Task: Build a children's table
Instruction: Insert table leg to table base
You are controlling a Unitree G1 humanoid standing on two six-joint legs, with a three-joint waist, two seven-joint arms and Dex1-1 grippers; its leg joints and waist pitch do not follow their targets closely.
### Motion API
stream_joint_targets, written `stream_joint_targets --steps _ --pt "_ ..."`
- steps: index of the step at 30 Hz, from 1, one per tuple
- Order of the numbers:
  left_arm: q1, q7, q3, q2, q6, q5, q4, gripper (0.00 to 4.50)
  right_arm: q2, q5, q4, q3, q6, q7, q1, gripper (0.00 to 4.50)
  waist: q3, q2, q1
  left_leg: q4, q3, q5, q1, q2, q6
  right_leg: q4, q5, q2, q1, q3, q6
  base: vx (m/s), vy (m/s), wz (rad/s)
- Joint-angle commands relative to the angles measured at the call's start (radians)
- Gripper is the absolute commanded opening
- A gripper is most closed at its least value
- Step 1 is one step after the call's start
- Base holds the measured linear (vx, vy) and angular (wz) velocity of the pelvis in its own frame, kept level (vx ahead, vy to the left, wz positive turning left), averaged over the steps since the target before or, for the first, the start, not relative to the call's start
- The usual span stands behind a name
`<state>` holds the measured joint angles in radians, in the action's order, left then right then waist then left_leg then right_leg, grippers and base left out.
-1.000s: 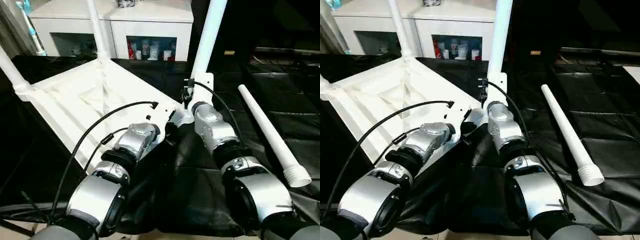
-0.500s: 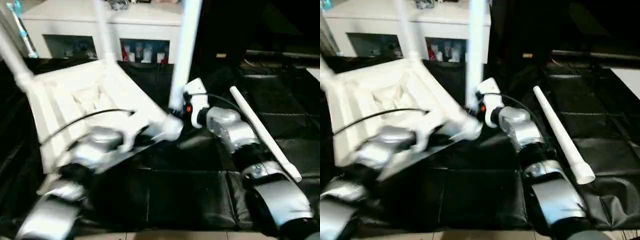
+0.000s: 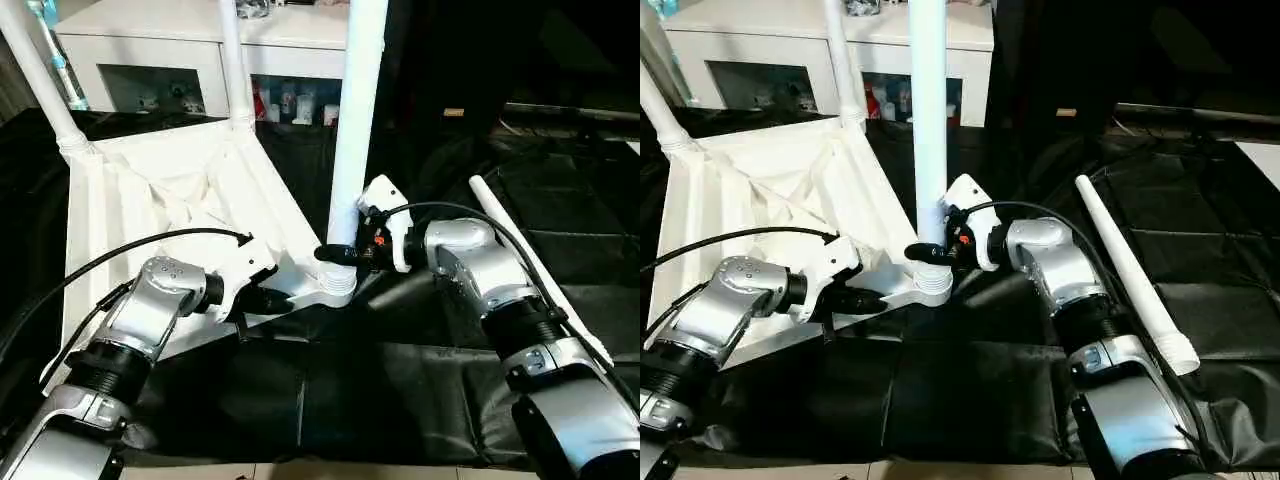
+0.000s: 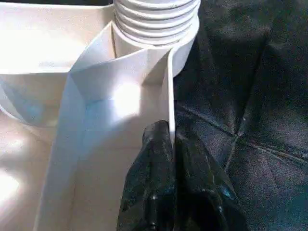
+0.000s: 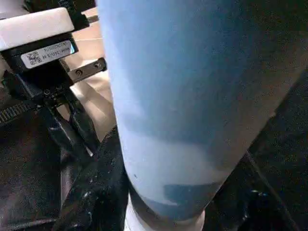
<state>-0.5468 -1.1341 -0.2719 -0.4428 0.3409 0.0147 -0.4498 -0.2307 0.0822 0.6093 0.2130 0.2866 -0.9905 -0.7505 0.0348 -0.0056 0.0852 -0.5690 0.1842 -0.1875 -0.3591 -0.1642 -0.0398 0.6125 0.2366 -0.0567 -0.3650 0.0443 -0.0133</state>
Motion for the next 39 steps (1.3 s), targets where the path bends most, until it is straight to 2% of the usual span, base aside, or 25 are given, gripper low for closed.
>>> stream_joint_targets --steps 1,4,6,7,8,9,10,11,12,13,14,16,18,19,21,24,27,30,32,34,35,36,37,38,39 --pt "-0.005 -0.092 -0.045 0.028 -0.003 -0.030 0.040 0.00 -0.014 -0.088 0.102 0.053 0.105 0.090 0.068 1.82 -0.039 0.015 -0.003 0.073 -0.030 -0.210 0.017 -0.080 -0.013 -0.068 0.043 -0.098 0.025 -0.054 -0.252 0.000 0.000 0.00" --pt "-0.013 -0.068 -0.045 0.048 0.002 -0.027 0.023 0.00 0.006 -0.075 0.093 0.028 0.135 0.139 0.073 1.82 -0.036 0.014 -0.004 0.074 -0.030 -0.231 0.017 -0.078 -0.015 -0.073 0.079 -0.099 0.023 -0.056 -0.246 0.000 0.000 0.00" --pt "-0.022 -0.036 -0.049 0.068 0.015 -0.028 0.011 0.00 0.042 -0.053 0.094 -0.017 0.182 0.220 0.073 1.82 -0.031 0.013 -0.005 0.080 -0.032 -0.267 0.019 -0.079 -0.026 -0.079 0.155 -0.101 0.019 -0.059 -0.232 0.000 0.000 0.00" --pt "-0.031 -0.007 -0.047 0.085 0.022 -0.024 -0.003 0.00 0.071 -0.040 0.109 -0.052 0.206 0.291 0.068 1.82 -0.027 0.011 -0.007 0.084 -0.034 -0.302 0.022 -0.079 -0.039 -0.085 0.223 -0.103 0.016 -0.060 -0.221 0.000 0.000 0.00" --pt "-0.031 -0.006 -0.047 0.085 0.022 -0.024 -0.003 0.00 0.071 -0.040 0.109 -0.052 0.207 0.292 0.068 1.82 -0.025 0.011 -0.010 0.087 -0.037 -0.320 0.021 -0.079 -0.047 -0.086 0.262 -0.104 0.015 -0.060 -0.213 0.000 0.000 0.00" --pt "-0.039 0.019 -0.044 0.101 0.026 -0.016 -0.015 0.00 0.093 -0.028 0.117 -0.081 0.224 0.350 0.066 1.82 -0.025 0.009 -0.011 0.088 -0.041 -0.357 0.026 -0.079 -0.058 -0.094 0.340 -0.107 0.012 -0.060 -0.190 0.000 0.000 0.00" --pt "-0.053 0.072 -0.033 0.129 0.040 -0.006 -0.041 0.00 0.123 -0.012 0.131 -0.121 0.234 0.429 0.063 1.82 -0.025 0.006 -0.014 0.089 -0.043 -0.369 0.028 -0.078 -0.066 -0.097 0.380 -0.108 0.009 -0.062 -0.176 0.000 0.000 0.00" --pt "-0.063 0.109 -0.025 0.150 0.051 0.000 -0.060 0.00 0.142 -0.003 0.141 -0.147 0.236 0.484 0.062 1.82 -0.025 0.010 -0.016 0.089 -0.042 -0.368 0.031 -0.079 -0.074 -0.100 0.387 -0.108 0.003 -0.065 -0.172 0.000 0.000 0.00" --pt "-0.071 0.132 -0.020 0.165 0.059 0.004 -0.073 0.00 0.152 -0.002 0.147 -0.159 0.233 0.518 0.061 1.82 -0.027 0.010 -0.012 0.086 -0.040 -0.382 0.040 -0.079 -0.081 -0.105 0.397 -0.110 -0.004 -0.065 -0.172 0.000 0.000 0.00" --pt "-0.083 0.177 -0.008 0.190 0.072 0.007 -0.098 0.00 0.164 -0.008 0.156 -0.167 0.216 0.561 0.061 1.82 -0.027 0.006 -0.001 0.084 -0.035 -0.385 0.046 -0.079 -0.078 -0.106 0.368 -0.106 -0.010 -0.067 -0.170 0.000 0.000 0.00" --pt "-0.085 0.182 -0.007 0.193 0.073 0.008 -0.101 0.00 0.166 -0.008 0.157 -0.169 0.215 0.567 0.061 1.82 -0.027 0.007 0.001 0.085 -0.034 -0.373 0.042 -0.079 -0.077 -0.104 0.346 -0.104 -0.008 -0.067 -0.169 0.000 0.000 0.00" --pt "-0.118 0.282 0.021 0.248 0.080 0.015 -0.169 0.00 0.194 -0.015 0.187 -0.193 0.185 0.671 0.053 1.82 -0.032 0.008 0.006 0.088 -0.031 -0.326 0.036 -0.077 -0.080 -0.094 0.253 -0.100 -0.001 -0.064 -0.166 0.000 0.000 0.00" --pt "-0.159 0.387 0.035 0.307 0.061 0.032 -0.253 0.00 0.230 -0.023 0.232 -0.220 0.161 0.787 0.029 1.82 -0.034 0.008 0.009 0.089 -0.031 -0.310 0.035 -0.077 -0.086 -0.091 0.222 -0.099 0.001 -0.063 -0.164 0.000 0.000 0.00" --pt "-0.170 0.413 0.039 0.324 0.054 0.036 -0.277 0.00 0.240 -0.031 0.241 -0.221 0.157 0.816 0.022 1.82 -0.033 0.004 0.014 0.087 -0.029 -0.312 0.036 -0.074 -0.088 -0.093 0.219 -0.102 0.001 -0.064 -0.162 0.000 0.000 0.00" --pt "-0.187 0.461 0.034 0.352 0.029 0.055 -0.313 0.00 0.261 -0.026 0.237 -0.245 0.135 0.870 0.010 1.82 -0.033 0.002 0.015 0.089 -0.032 -0.308 0.027 -0.075 -0.074 -0.095 0.234 -0.108 0.008 -0.065 -0.145 0.000 0.000 0.00" --pt "-0.196 0.486 0.028 0.364 0.001 0.069 -0.327 0.00 0.268 -0.018 0.219 -0.256 0.123 0.894 0.002 1.82 -0.034 0.001 0.018 0.089 -0.032 -0.291 0.025 -0.075 -0.056 -0.096 0.215 -0.107 0.010 -0.064 -0.130 0.000 0.000 0.00" --pt "-0.183 0.442 0.008 0.331 -0.084 0.080 -0.305 0.00 0.255 0.022 0.164 -0.292 0.063 0.845 0.002 1.82 -0.039 0.001 0.020 0.085 -0.030 -0.243 0.020 -0.077 -0.036 -0.090 0.144 -0.107 0.015 -0.063 -0.130 0.000 0.000 0.00" --pt "-0.161 0.367 -0.021 0.291 -0.157 0.088 -0.279 0.00 0.240 0.044 0.108 -0.293 0.025 0.762 0.006 1.82 -0.042 0.002 0.021 0.080 -0.030 -0.193 0.012 -0.076 -0.012 -0.080 0.046 -0.104 0.022 -0.059 -0.145 0.000 0.000 0.00" --pt "-0.137 0.322 -0.029 0.261 -0.163 0.085 -0.248 0.00 0.231 0.097 0.054 -0.313 0.042 0.688 0.011 1.82 -0.046 0.003 0.019 0.075 -0.027 -0.161 0.010 -0.078 -0.002 -0.072 -0.013 -0.105 0.026 -0.058 -0.162 0.000 0.000 0.00" --pt "-0.113 0.264 -0.045 0.231 -0.226 0.083 -0.217 0.00 0.226 0.142 0.010 -0.332 0.059 0.642 0.017 1.82 -0.050 0.012 0.018 0.068 -0.027 -0.116 0.006 -0.077 0.018 -0.063 -0.104 -0.104 0.029 -0.057 -0.179 0.000 0.000 0.00" --pt "-0.094 0.218 -0.055 0.209 -0.240 0.077 -0.191 0.00 0.222 0.177 -0.019 -0.349 0.078 0.613 0.019 1.82 -0.052 0.007 0.013 0.065 -0.024 -0.092 0.004 -0.077 0.032 -0.056 -0.162 -0.100 0.030 -0.055 -0.194 0.000 0.000 0.00" --pt "-0.053 0.128 -0.077 0.162 -0.302 0.064 -0.130 0.00 0.203 0.228 -0.074 -0.368 0.105 0.552 0.024 1.81 -0.052 0.012 0.016 0.061 -0.027 -0.068 0.001 -0.075 0.051 -0.051 -0.203 -0.102 0.035 -0.054 -0.203 0.000 0.000 0.00" --pt "-0.042 0.103 -0.083 0.148 -0.315 0.059 -0.112 0.00 0.197 0.241 -0.090 -0.372 0.112 0.535 0.026 1.81 -0.056 0.014 0.015 0.055 -0.024 -0.047 -0.002 -0.076 0.068 -0.046 -0.240 -0.103 0.034 -0.054 -0.210 0.000 0.000 0.00" --pt "-0.029 0.078 -0.087 0.132 -0.327 0.051 -0.094 0.00 0.188 0.253 -0.106 -0.374 0.117 0.515 0.029 1.81 -0.056 0.015 0.015 0.054 -0.022 -0.040 -0.001 -0.076 0.071 -0.045 -0.252 -0.099 0.031 -0.053 -0.213 0.000 0.000 0.00" --pt "-0.016 0.058 -0.089 0.109 -0.338 0.046 -0.073 0.00 0.169 0.259 -0.135 -0.363 0.119 0.475 0.039 1.81 -0.056 0.024 0.020 0.051 -0.017 -0.036 0.006 -0.076 0.072 -0.043 -0.255 -0.094 0.023 -0.050 -0.224 0.000 0.000 0.00"
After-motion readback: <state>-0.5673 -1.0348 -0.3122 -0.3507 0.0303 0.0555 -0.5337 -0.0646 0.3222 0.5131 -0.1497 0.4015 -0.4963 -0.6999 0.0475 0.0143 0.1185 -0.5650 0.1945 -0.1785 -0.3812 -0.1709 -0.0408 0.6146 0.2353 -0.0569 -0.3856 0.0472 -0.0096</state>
